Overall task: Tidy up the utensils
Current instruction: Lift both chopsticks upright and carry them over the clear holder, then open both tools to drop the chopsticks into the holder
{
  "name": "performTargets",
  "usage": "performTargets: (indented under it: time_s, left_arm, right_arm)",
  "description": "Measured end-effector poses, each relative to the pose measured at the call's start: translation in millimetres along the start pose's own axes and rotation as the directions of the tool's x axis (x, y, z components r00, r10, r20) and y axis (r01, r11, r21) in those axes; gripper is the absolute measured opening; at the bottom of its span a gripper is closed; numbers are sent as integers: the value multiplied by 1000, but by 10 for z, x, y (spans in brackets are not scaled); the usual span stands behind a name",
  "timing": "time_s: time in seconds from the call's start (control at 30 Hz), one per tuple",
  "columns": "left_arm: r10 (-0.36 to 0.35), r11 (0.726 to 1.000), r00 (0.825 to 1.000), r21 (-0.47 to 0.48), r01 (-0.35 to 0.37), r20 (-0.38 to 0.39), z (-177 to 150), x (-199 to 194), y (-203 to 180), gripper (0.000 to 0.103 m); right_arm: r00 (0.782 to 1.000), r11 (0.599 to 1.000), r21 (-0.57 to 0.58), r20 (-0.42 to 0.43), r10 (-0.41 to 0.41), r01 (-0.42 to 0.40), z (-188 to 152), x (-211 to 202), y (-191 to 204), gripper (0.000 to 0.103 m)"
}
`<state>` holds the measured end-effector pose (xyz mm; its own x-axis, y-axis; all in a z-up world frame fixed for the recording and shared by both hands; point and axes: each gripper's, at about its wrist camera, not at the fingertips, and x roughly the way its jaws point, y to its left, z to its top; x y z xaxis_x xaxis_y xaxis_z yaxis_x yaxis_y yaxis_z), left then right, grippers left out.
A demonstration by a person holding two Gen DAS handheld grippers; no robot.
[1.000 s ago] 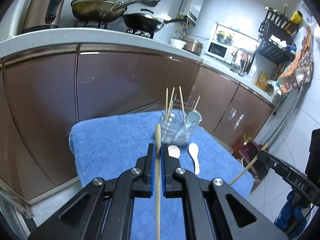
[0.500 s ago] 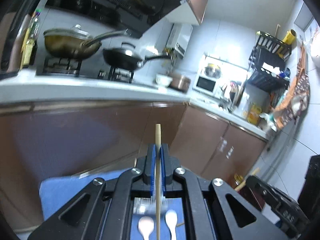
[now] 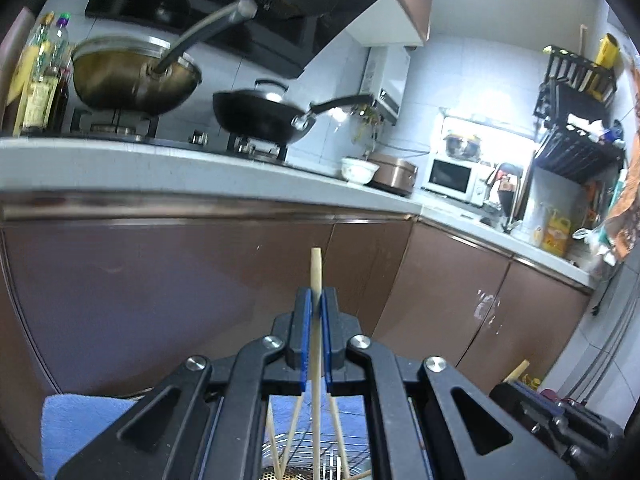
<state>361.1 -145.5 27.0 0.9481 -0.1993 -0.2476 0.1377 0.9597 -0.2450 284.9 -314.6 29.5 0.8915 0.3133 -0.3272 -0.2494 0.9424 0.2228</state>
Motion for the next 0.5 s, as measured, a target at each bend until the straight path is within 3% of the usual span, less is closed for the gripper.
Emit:
performTargets:
  time_s: [0.27, 0.33, 0.4, 0.5]
  left_arm:
    - [19, 1000, 999, 12, -19, -38, -415, 229, 100, 8]
    - [4, 1000, 999, -1, -4, -48, -422, 172, 128, 27]
    - [-1, 1000, 999, -10, 0, -43, -380, 83, 149, 34]
    - [0, 1000, 999, -9, 0, -33, -282, -112, 170, 41]
  right_arm:
    - [997, 1000, 1, -77, -23, 24, -412, 337, -41, 8]
    - [996, 1000, 8, -81, -29, 30, -437, 288, -59, 17]
    - [997, 999, 12, -71, -35, 36, -419, 210, -58, 27]
    - [998, 999, 19, -43, -46, 47, -339, 16, -45, 29]
